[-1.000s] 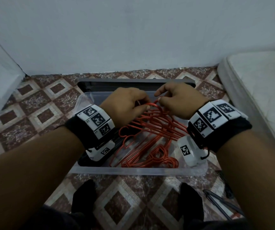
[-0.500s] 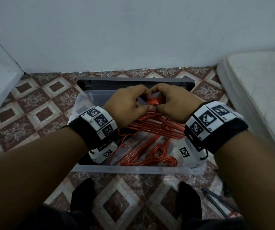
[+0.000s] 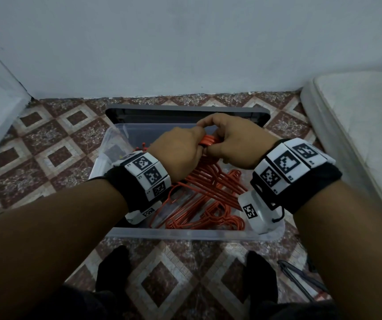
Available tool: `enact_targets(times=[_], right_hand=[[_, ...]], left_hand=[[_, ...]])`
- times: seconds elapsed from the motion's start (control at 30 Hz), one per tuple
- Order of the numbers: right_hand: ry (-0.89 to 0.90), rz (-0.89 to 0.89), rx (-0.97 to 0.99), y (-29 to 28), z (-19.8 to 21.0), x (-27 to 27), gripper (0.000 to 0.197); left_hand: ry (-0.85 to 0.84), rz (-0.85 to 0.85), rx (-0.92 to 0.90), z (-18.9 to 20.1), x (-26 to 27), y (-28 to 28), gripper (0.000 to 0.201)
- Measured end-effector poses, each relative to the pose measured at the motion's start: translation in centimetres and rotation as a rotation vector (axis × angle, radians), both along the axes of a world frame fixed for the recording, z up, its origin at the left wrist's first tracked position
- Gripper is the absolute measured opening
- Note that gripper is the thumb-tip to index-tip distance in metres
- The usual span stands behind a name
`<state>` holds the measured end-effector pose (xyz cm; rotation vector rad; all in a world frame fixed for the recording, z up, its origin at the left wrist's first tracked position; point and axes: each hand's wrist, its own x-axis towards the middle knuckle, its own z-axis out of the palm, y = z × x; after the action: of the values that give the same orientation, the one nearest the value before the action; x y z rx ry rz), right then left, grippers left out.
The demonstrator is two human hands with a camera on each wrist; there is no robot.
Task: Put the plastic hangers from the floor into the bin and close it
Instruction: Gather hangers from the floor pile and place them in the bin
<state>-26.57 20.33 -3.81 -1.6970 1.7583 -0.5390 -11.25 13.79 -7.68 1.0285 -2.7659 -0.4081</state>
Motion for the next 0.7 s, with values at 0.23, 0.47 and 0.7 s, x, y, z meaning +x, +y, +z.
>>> enact_targets(times=[0.23,0.47,0.7], right_hand=[[-0.153,-0.003,0.055,-0.01,-0.34,-0.46,0.046],[-0.265,-0.016,0.027,-0.34,-0.57,-0.46,0.042],[-0.307,-0.03,0.011,-0.67,-0.89,-0.36,0.031]], left_hand=[[-0.051,0.046,-0.01,-0.02,-0.33,0.04,0.027],[-0.032,0.041,-0.016,0.67,-0.38,-0.21,0.024],[0.054,0.033,-0.027,0.68,-0.09,-0.3,0.017]])
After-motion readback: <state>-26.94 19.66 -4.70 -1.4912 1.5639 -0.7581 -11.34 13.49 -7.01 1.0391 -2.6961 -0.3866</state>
